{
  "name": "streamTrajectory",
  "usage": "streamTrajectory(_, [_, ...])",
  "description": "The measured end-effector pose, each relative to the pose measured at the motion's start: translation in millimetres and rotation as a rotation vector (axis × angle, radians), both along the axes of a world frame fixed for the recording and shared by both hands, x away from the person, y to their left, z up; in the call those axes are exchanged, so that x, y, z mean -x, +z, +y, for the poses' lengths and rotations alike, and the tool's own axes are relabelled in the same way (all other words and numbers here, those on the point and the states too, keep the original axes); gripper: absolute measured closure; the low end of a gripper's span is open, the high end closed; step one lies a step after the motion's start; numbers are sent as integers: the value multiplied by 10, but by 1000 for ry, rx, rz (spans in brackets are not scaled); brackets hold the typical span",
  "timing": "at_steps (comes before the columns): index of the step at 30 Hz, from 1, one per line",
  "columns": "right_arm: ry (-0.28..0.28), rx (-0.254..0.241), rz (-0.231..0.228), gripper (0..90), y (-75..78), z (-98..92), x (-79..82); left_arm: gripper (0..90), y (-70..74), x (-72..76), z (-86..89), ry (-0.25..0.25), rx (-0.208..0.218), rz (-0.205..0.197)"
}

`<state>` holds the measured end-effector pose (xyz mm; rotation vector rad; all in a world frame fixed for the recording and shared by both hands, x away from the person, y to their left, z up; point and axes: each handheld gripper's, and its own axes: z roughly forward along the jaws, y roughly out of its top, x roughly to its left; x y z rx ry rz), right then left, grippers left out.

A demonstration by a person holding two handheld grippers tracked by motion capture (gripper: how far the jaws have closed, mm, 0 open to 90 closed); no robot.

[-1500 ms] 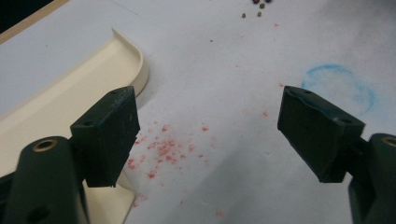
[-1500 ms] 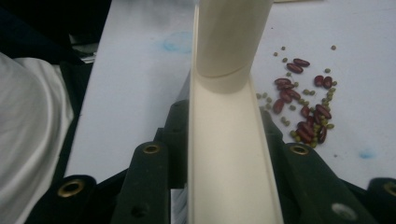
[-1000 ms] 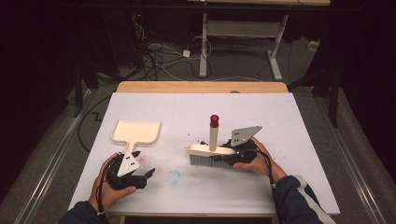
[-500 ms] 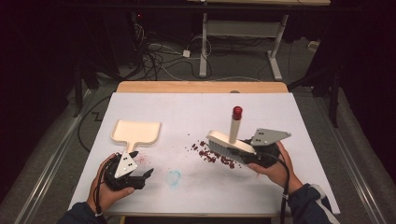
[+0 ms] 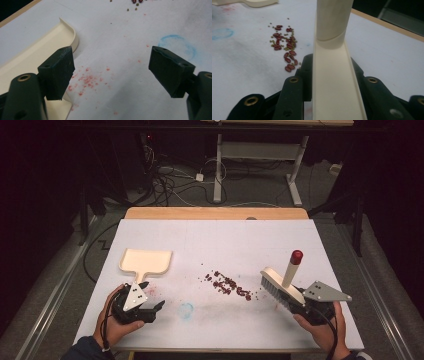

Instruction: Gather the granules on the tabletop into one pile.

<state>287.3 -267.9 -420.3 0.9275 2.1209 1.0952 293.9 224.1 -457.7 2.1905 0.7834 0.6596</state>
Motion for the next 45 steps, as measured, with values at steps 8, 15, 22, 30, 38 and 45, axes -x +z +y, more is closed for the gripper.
streamTrajectory(8, [-20,24,48,677,-204,263,6,198,-4,-20,-22,-1,-2,-7])
streamTrajectory(15, [-42,57,10,677,-263,702,-93,199,-8,-23,-36,6,1,4])
streamTrajectory(22, [-96,41,-35,676,-327,1017,-262,199,-11,-41,-32,7,-5,-4])
streamTrajectory(30, [-121,-11,-101,676,-409,1249,-426,199,-13,-48,-36,8,-9,-2])
streamTrajectory(38, [-139,-72,-152,677,-234,1208,-513,199,-10,-45,-26,8,-8,-5])
streamTrajectory(45, [-123,-87,-143,676,-67,915,-428,199,1,-25,-18,13,-3,-3])
